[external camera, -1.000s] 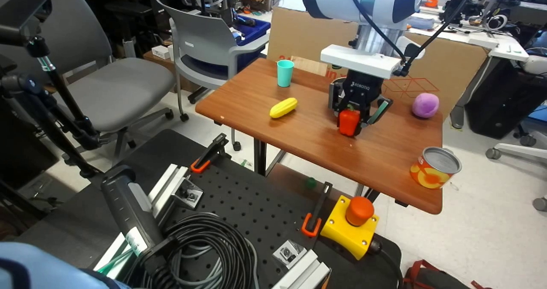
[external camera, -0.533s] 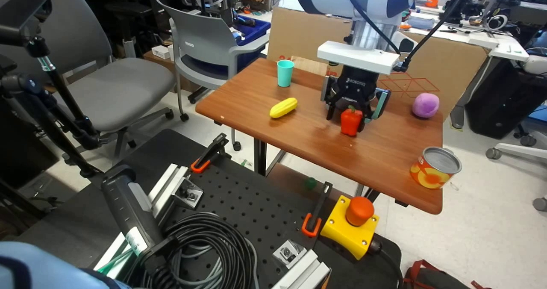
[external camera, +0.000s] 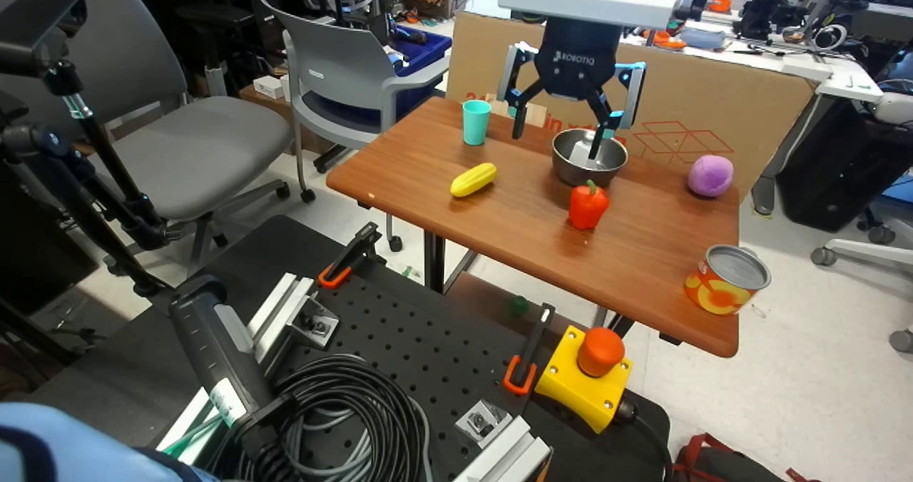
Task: Move the orange thing to the right
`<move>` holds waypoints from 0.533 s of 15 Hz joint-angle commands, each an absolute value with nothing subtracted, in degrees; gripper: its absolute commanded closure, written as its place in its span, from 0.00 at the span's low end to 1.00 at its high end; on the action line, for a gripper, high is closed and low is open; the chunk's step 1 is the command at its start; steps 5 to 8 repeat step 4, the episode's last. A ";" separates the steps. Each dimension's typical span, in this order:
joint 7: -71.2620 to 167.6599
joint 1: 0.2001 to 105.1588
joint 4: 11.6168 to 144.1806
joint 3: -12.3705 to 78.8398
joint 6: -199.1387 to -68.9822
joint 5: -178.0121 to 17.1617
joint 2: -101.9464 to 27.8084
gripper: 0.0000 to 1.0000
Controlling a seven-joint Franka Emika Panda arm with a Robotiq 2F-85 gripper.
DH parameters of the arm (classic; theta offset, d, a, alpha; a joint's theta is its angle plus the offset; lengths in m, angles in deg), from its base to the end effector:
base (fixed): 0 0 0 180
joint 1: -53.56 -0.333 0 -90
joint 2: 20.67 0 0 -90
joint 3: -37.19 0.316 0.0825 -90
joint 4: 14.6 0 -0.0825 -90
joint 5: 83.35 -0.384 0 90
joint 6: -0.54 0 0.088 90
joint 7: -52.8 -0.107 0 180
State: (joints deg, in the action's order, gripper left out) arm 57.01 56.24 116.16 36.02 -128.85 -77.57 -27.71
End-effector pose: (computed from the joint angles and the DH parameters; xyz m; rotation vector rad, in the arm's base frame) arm 0.5098 -0.0371 0.2888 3.0655 0.1166 -0.2331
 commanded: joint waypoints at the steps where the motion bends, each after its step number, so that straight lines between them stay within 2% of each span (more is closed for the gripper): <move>1: 57.04 55.82 117.60 35.94 -128.69 -77.86 -25.43 0.00; 8: 57.13 55.76 119.57 36.03 -128.69 -78.03 -23.29 0.00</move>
